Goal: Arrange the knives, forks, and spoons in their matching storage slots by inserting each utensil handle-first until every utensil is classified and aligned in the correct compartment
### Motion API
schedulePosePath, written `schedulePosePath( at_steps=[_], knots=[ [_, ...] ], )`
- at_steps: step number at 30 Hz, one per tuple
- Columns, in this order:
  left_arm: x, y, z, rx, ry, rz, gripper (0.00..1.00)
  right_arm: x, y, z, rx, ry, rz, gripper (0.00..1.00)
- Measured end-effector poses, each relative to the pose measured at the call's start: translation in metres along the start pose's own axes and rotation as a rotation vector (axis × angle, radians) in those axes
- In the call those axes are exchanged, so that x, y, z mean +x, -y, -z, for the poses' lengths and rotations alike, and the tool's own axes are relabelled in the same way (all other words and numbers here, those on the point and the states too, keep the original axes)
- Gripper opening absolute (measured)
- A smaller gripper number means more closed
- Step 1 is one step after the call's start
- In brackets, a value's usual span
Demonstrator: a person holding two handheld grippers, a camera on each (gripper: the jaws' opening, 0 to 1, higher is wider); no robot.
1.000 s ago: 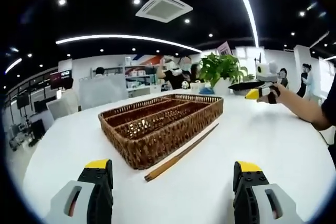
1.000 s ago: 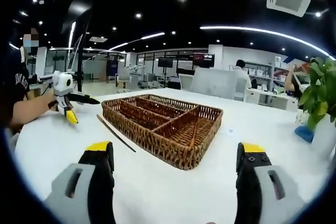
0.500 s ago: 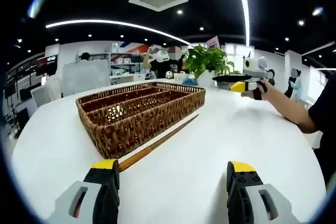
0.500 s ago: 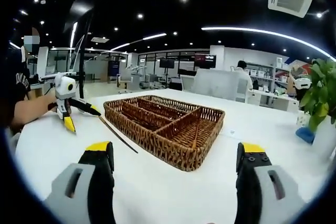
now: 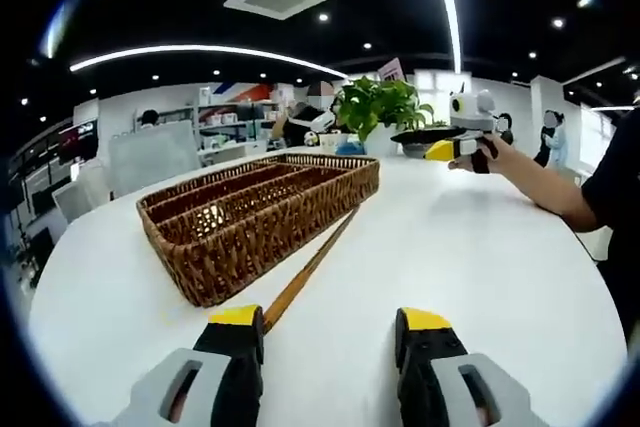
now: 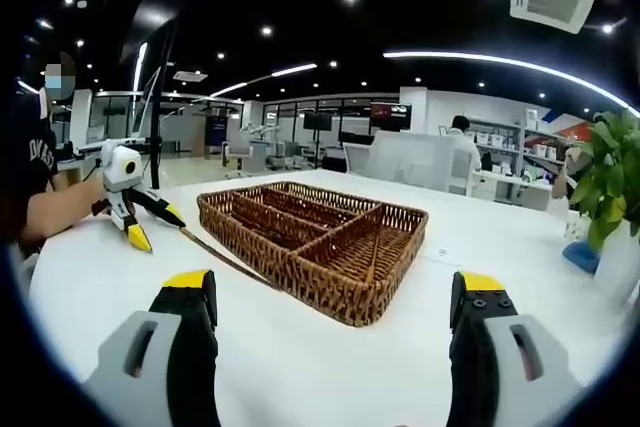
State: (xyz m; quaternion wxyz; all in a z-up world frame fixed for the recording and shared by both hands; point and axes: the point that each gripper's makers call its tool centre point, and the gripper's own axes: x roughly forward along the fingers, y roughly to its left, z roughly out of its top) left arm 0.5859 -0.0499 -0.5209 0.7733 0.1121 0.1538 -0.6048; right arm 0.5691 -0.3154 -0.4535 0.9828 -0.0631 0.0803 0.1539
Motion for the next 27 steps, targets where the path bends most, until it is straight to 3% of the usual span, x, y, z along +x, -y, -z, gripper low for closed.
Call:
schedulePosePath(
  at_steps=[1, 2, 5, 8, 10, 13, 14, 20, 22, 24, 27],
  knots=[
    [-0.001, 0.002, 0.000, -0.003, 0.003, 0.011, 0.31, 0.000, 0.000, 0.000, 0.000, 0.000, 0.000, 1.00],
    [-0.002, -0.001, 0.000, 0.007, 0.001, -0.007, 0.30, 0.000, -0.001, 0.001, 0.000, -0.001, -0.001, 1.00],
    [-0.001, -0.001, 0.000, 0.021, 0.000, -0.010, 0.35, 0.000, -0.001, 0.001, 0.000, -0.003, -0.002, 1.00],
    [-0.001, -0.002, 0.001, 0.024, -0.001, -0.015, 0.33, 0.000, -0.001, 0.001, -0.001, -0.004, -0.002, 1.00],
    [0.003, 0.018, 0.006, 0.059, -0.024, 0.071, 0.27, 0.001, -0.002, 0.002, -0.005, -0.008, -0.005, 1.00],
    [-0.004, 0.073, 0.005, 0.086, -0.018, 0.322, 0.13, 0.001, -0.002, 0.002, -0.005, -0.009, -0.006, 1.00],
    [-0.004, 0.077, 0.004, 0.092, -0.016, 0.340, 0.12, 0.001, -0.002, 0.002, -0.005, -0.009, -0.007, 1.00],
    [-0.002, 0.079, 0.008, 0.102, -0.037, 0.341, 0.08, 0.002, -0.005, 0.006, -0.012, -0.028, -0.020, 0.99],
    [-0.002, 0.076, 0.009, 0.097, -0.044, 0.333, 0.06, 0.000, -0.020, 0.029, -0.019, -0.139, -0.098, 0.99],
    [-0.002, 0.074, 0.009, 0.095, -0.043, 0.328, 0.06, 0.000, -0.032, 0.038, -0.053, -0.177, -0.153, 0.98],
    [-0.001, 0.075, 0.009, 0.094, -0.049, 0.329, 0.06, 0.002, -0.044, 0.040, -0.100, -0.179, -0.205, 0.98]
  ],
)
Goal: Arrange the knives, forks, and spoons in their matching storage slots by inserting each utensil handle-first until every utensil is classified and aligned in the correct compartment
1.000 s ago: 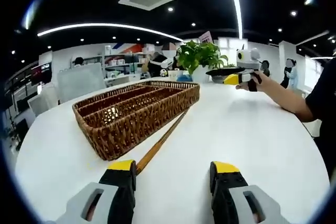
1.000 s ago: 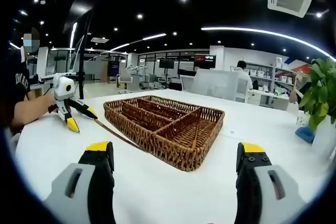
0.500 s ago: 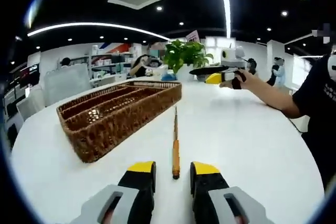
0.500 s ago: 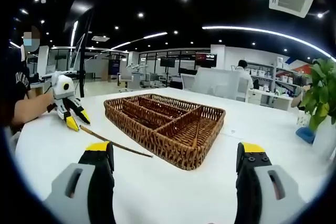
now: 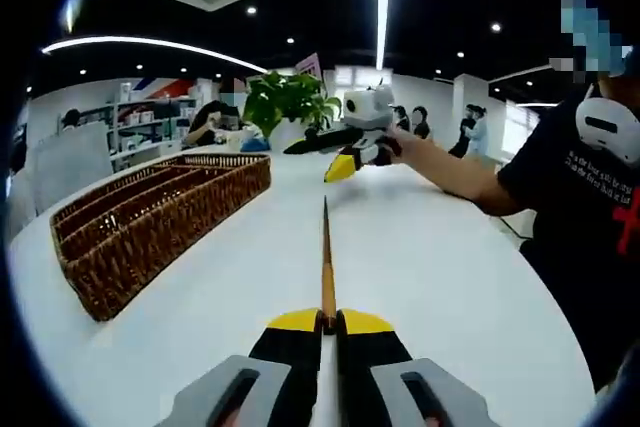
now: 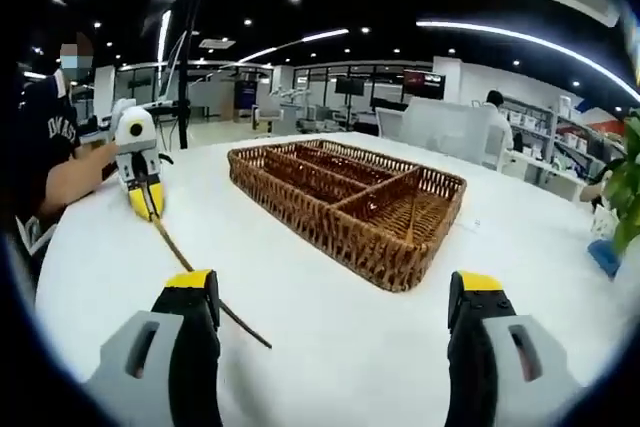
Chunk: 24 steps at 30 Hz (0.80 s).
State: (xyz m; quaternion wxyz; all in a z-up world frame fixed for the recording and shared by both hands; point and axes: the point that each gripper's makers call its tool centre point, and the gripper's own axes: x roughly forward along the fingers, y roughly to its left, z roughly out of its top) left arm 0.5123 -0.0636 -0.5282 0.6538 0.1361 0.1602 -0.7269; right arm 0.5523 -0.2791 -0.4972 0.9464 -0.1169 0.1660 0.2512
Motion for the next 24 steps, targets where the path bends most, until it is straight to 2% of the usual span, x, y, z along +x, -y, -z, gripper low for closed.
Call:
schedulePosePath(
  at_steps=[3, 9, 10, 11, 13, 18, 20, 24],
  knots=[
    [0.001, 0.000, 0.003, 0.002, -0.012, -0.001, 0.06, 0.002, -0.015, 0.001, -0.025, -0.010, -0.054, 0.98],
    [0.001, 0.003, 0.002, -0.004, -0.013, 0.007, 0.06, 0.004, -0.021, 0.003, -0.046, -0.021, -0.082, 0.97],
    [0.001, 0.002, 0.003, 0.002, -0.018, -0.004, 0.05, 0.004, -0.021, 0.003, -0.047, -0.021, -0.086, 0.96],
    [0.000, -0.007, 0.002, 0.002, -0.024, -0.055, 0.05, 0.003, -0.022, 0.003, -0.047, -0.019, -0.089, 0.94],
    [-0.003, -0.004, -0.007, -0.039, 0.012, -0.040, 0.05, 0.003, -0.023, 0.000, -0.046, -0.008, -0.092, 0.92],
    [-0.013, -0.008, -0.018, -0.008, 0.067, -0.072, 0.04, 0.002, -0.031, -0.001, -0.051, 0.004, -0.131, 0.79],
    [-0.017, -0.008, -0.023, -0.019, 0.091, -0.074, 0.04, 0.003, -0.041, 0.003, -0.070, -0.015, -0.174, 0.75],
    [-0.020, -0.009, -0.031, -0.027, 0.123, -0.083, 0.04, 0.004, -0.052, 0.005, -0.095, -0.025, -0.211, 0.69]
  ],
)
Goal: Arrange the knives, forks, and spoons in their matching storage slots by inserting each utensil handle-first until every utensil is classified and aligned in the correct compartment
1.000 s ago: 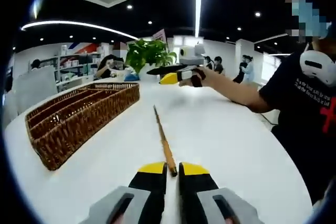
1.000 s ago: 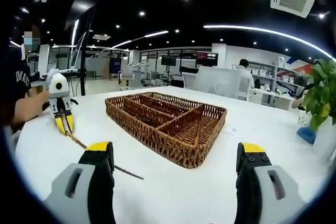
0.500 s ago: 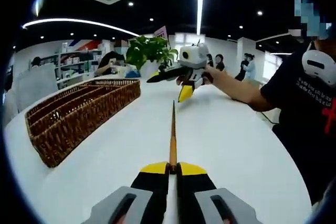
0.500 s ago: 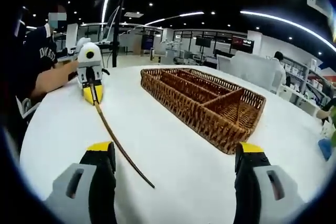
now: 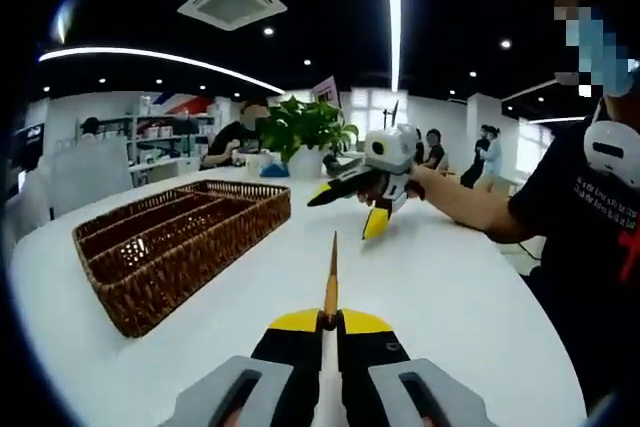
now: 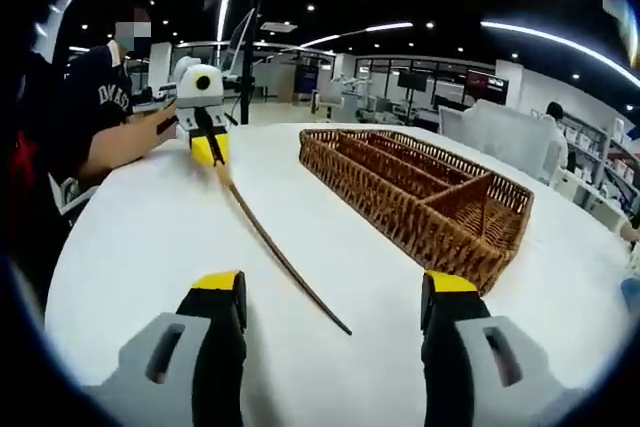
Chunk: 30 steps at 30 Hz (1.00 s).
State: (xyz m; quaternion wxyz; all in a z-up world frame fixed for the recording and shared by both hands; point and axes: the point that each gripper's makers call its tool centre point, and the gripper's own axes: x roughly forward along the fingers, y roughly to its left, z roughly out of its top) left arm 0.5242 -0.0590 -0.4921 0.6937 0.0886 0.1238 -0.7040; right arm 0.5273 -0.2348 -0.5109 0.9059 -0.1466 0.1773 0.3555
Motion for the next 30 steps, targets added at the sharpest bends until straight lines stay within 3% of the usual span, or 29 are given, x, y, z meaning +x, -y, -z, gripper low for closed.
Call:
schedulePosePath(
  at_steps=[6, 9, 13, 16, 18, 19, 20, 23, 25, 26, 30],
  knots=[
    [0.000, 0.010, -0.014, -0.002, 0.069, 0.051, 0.04, 0.001, -0.018, -0.005, -0.032, 0.025, -0.082, 0.50],
    [0.002, 0.011, -0.015, 0.008, 0.068, 0.050, 0.04, 0.001, -0.034, -0.015, -0.020, 0.069, -0.152, 0.44],
    [0.004, 0.006, -0.019, 0.018, 0.083, 0.018, 0.03, 0.000, -0.044, -0.024, -0.035, 0.096, -0.192, 0.34],
    [0.000, 0.004, -0.023, 0.011, 0.101, 0.013, 0.03, -0.003, -0.054, -0.028, 0.005, 0.108, -0.248, 0.27],
    [-0.002, 0.000, -0.024, 0.011, 0.110, -0.009, 0.03, -0.008, -0.067, -0.025, 0.061, 0.082, -0.333, 0.07],
    [-0.002, -0.002, -0.026, 0.008, 0.116, -0.019, 0.03, -0.007, -0.067, -0.024, 0.057, 0.081, -0.335, 0.01],
    [-0.003, -0.002, -0.027, 0.002, 0.120, -0.017, 0.03, -0.006, -0.066, -0.024, 0.052, 0.077, -0.332, 0.01],
    [-0.001, 0.001, -0.026, 0.002, 0.114, -0.011, 0.04, -0.001, -0.069, -0.010, 0.124, 0.008, -0.344, 0.21],
    [0.004, 0.002, -0.022, 0.007, 0.099, -0.014, 0.04, 0.003, -0.066, -0.001, 0.109, -0.031, -0.327, 0.18],
    [0.006, 0.004, -0.020, 0.000, 0.087, -0.002, 0.04, 0.004, -0.063, -0.001, 0.093, -0.018, -0.312, 0.15],
    [0.008, 0.006, -0.018, -0.003, 0.077, 0.006, 0.04, 0.005, -0.055, 0.000, 0.172, -0.026, -0.283, 0.21]
  ],
)
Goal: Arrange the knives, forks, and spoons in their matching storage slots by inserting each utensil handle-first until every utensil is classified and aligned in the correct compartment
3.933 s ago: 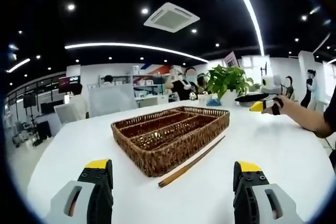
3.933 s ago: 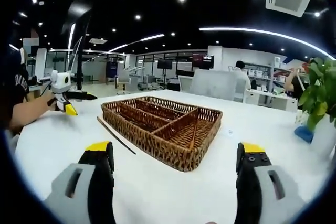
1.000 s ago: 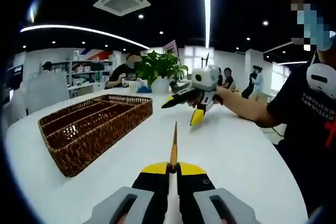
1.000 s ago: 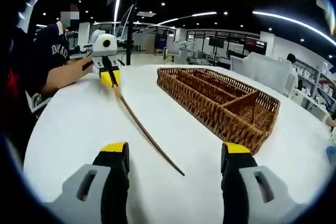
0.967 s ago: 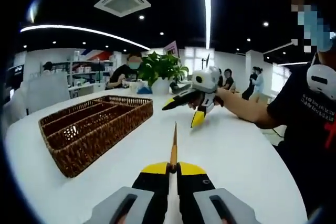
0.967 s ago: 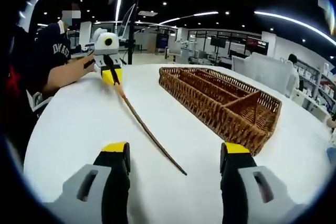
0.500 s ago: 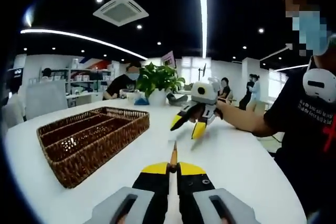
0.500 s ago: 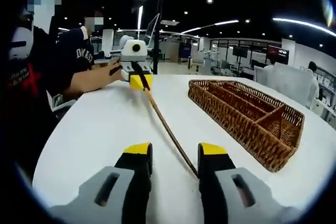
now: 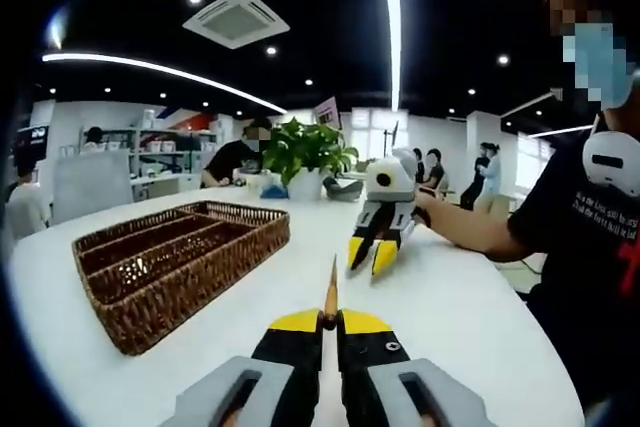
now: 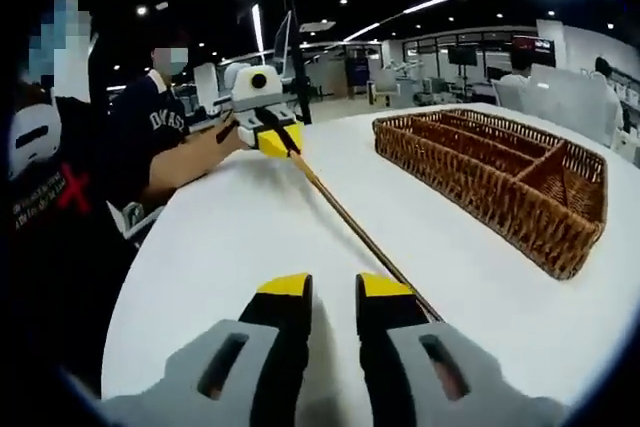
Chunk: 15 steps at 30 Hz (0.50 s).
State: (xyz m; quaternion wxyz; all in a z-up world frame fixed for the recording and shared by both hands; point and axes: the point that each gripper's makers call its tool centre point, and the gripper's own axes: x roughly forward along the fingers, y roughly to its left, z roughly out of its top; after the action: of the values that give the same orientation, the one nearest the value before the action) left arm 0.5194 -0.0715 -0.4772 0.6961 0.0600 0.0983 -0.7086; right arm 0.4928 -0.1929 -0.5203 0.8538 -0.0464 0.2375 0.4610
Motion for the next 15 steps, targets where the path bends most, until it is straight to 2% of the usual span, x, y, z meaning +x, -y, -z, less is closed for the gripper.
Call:
schedulePosePath(
  at_steps=[1, 2, 4, 5, 7, 10, 15],
  knots=[
    [0.001, 0.001, 0.001, -0.002, -0.004, 0.003, 0.04, 0.002, 0.004, 0.002, 0.039, -0.010, 0.024, 0.29],
    [0.002, 0.001, 0.002, -0.006, -0.010, 0.005, 0.04, 0.003, 0.000, 0.005, 0.060, -0.025, 0.001, 0.33],
    [0.005, 0.002, 0.006, 0.003, -0.027, 0.005, 0.04, 0.007, -0.006, 0.010, 0.029, -0.040, -0.020, 0.37],
    [0.006, 0.004, 0.009, 0.002, -0.039, 0.012, 0.04, 0.010, -0.005, 0.004, -0.037, -0.014, -0.022, 0.37],
    [0.008, 0.004, 0.011, 0.006, -0.048, 0.012, 0.04, 0.010, -0.007, 0.007, 0.003, -0.036, -0.011, 0.37],
    [0.012, 0.008, 0.019, 0.007, -0.076, 0.034, 0.04, 0.010, -0.008, 0.007, -0.012, -0.038, -0.013, 0.37],
    [0.019, 0.016, 0.032, 0.055, -0.122, 0.070, 0.05, 0.008, -0.007, 0.008, -0.027, -0.040, -0.011, 0.37]
  ],
)
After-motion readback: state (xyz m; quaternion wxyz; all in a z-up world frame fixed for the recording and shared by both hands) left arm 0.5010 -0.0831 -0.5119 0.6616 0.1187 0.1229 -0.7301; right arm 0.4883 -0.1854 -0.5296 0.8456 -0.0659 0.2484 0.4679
